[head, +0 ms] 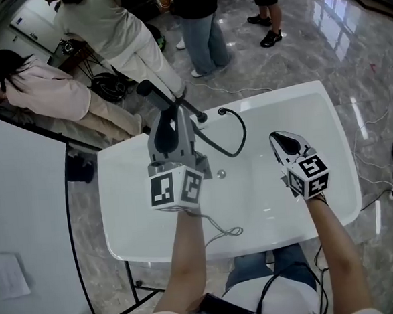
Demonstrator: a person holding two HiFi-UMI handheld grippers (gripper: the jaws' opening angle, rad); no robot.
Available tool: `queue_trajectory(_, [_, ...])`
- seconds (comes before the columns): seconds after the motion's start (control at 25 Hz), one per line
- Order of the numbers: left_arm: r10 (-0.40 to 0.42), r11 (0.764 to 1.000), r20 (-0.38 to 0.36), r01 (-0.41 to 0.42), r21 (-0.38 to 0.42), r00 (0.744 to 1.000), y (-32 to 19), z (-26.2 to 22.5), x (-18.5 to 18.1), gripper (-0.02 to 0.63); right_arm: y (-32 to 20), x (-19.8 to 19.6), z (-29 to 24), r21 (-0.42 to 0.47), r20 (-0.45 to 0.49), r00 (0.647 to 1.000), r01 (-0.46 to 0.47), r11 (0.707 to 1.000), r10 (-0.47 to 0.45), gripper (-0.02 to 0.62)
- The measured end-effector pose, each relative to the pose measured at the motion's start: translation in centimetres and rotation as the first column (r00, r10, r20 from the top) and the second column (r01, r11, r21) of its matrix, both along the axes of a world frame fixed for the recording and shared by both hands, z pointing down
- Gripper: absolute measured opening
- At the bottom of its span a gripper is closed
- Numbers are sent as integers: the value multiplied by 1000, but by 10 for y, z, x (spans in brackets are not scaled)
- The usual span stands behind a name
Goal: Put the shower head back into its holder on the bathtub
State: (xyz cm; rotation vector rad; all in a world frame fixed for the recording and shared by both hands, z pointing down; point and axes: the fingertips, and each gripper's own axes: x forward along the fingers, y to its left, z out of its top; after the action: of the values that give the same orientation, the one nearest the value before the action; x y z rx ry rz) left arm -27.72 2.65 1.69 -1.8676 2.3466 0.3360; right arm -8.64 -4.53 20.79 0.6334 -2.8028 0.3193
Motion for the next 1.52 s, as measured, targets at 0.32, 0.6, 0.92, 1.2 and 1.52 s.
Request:
queue_trajectory(0.32, [-5,999,35,3,51,999,1,-43,-8,124,5,6,-12,5,13,999,-30,1000,30,8])
queue_trajectory(0.6, [24,997,37,-27,77,999,-3,-61,-8,125,10,-1,-8,1,5,1000,-19,1000,19,8])
queue_trajectory(0.92, [32,995,75,-38,90,997,-9,-79,-13,124,22,-11,0,-12,-7,1000,10,1000,-10,8])
queue_trajectory(1.2, [38,997,105,-44,58,994,-17,-75,-14,124,27,-13,4,-19,-10,1000,11,1000,-11,8])
queue_trajectory(1.52, [44,998,82,-47,37,996,-22,-57,-15,124,30,-9,11,-34,-16,1000,1,999,-1,8])
